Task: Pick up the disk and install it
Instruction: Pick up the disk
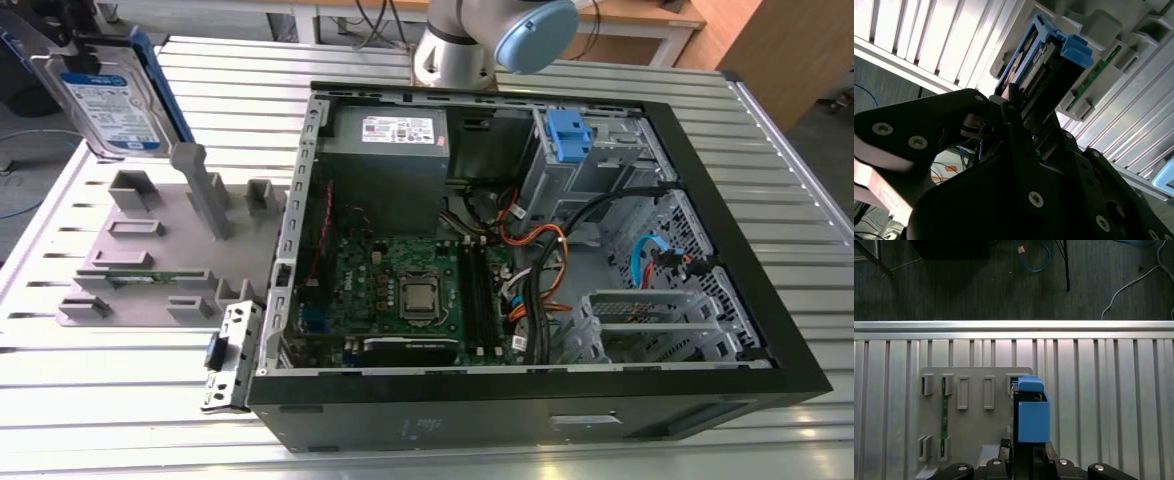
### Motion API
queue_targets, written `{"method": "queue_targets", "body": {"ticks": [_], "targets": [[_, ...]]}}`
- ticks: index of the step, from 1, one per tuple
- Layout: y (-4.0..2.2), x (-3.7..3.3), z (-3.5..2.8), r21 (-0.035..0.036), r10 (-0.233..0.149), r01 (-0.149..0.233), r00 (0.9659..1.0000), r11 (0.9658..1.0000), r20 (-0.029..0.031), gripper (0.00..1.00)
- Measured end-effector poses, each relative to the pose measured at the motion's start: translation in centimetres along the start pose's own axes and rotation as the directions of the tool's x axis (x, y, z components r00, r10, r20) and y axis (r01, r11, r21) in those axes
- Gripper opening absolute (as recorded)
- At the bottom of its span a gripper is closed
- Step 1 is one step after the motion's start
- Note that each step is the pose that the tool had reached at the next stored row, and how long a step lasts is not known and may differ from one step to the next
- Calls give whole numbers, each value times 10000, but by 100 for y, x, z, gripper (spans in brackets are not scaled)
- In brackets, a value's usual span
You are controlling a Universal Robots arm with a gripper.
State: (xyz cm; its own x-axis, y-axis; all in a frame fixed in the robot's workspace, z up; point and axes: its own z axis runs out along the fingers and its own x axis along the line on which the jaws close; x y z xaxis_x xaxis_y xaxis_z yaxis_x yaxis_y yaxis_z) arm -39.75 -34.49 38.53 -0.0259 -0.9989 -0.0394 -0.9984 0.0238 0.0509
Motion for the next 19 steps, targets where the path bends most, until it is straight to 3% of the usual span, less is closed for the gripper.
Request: {"method": "queue_targets", "body": {"ticks": [19], "targets": [[6,-8,-112,6,0,0,10000,10000,0,35]]}}
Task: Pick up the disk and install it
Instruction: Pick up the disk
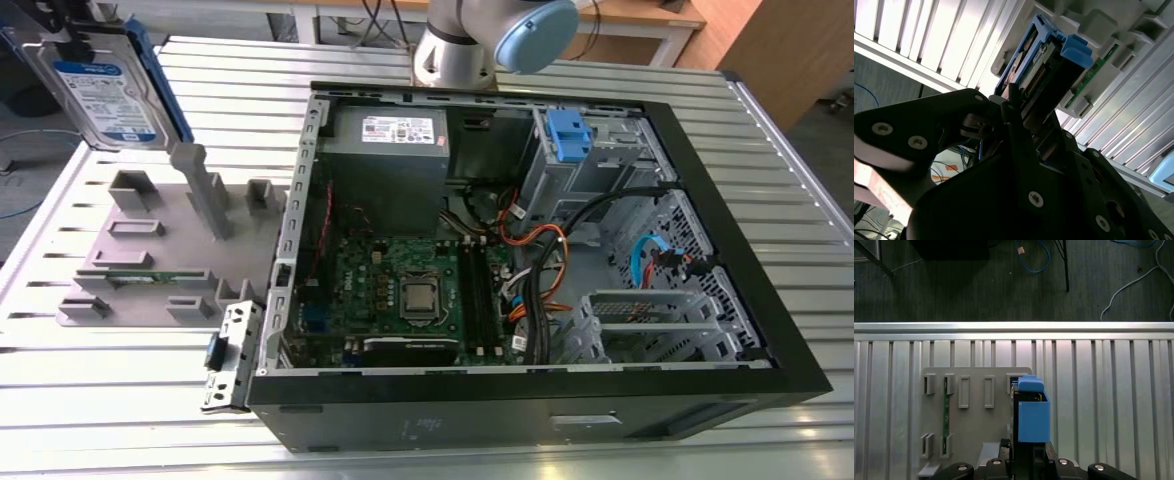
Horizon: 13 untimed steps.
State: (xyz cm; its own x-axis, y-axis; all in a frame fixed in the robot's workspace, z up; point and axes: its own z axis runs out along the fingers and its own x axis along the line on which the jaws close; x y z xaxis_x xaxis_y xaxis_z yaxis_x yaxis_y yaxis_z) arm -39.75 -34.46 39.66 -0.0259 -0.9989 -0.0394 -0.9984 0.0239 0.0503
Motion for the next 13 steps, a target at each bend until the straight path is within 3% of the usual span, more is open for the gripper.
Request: {"method": "queue_targets", "body": {"ticks": [13], "targets": [[3,-5,-68,7,0,0,10000,10000,0,35]]}}
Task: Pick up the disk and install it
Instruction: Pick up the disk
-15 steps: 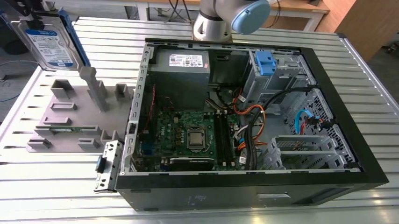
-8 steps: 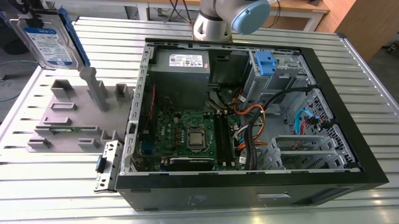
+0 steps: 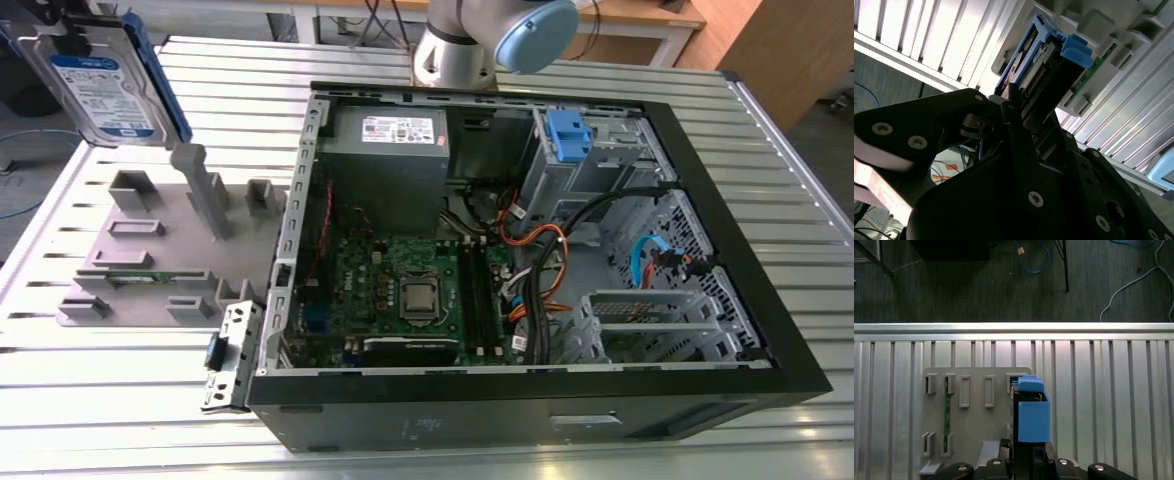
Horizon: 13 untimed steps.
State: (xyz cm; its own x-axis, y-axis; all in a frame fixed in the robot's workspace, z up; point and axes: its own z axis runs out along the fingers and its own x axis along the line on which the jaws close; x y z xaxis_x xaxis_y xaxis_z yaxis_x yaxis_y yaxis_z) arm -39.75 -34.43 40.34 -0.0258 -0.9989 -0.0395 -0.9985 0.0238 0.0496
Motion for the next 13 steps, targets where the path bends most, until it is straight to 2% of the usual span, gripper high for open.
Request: {"method": "queue_targets", "body": {"ticks": [13], "targets": [[5,-4,-97,3,0,0,10000,10000,0,35]]}}
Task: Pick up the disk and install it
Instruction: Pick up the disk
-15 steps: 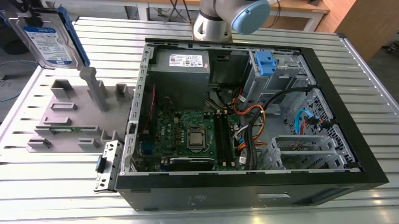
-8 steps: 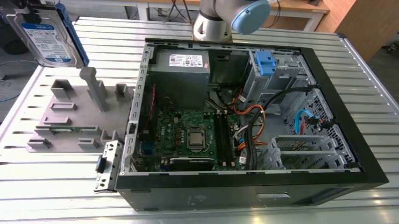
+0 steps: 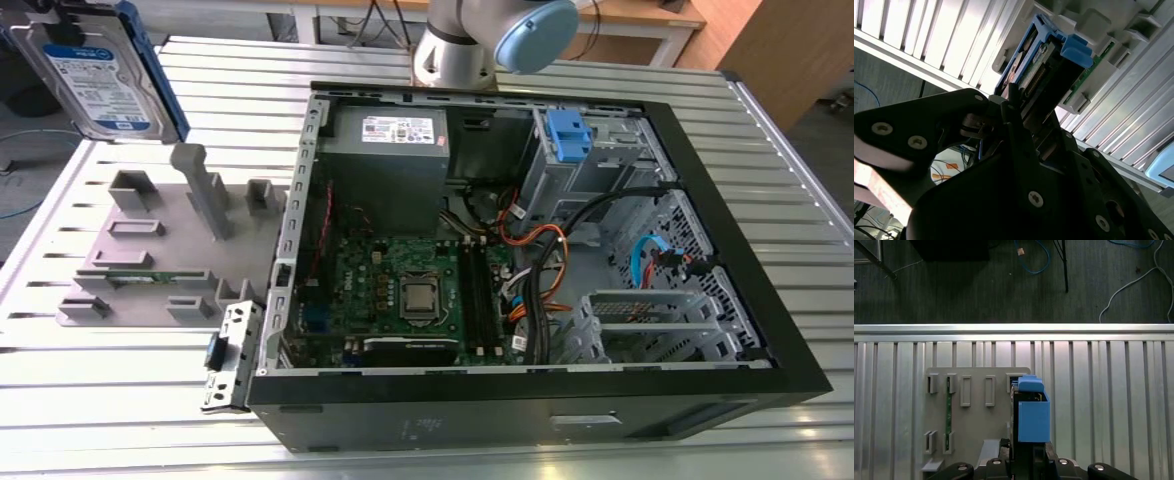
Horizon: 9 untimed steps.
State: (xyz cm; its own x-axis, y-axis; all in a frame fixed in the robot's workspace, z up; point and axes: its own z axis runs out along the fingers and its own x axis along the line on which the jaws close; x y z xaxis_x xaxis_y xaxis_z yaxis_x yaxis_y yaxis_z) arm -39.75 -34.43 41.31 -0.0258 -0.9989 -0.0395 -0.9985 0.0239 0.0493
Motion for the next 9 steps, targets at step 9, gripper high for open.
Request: {"method": "queue_targets", "body": {"ticks": [9], "targets": [[1,-1,-22,-2,0,0,10000,10000,-1,35]]}}
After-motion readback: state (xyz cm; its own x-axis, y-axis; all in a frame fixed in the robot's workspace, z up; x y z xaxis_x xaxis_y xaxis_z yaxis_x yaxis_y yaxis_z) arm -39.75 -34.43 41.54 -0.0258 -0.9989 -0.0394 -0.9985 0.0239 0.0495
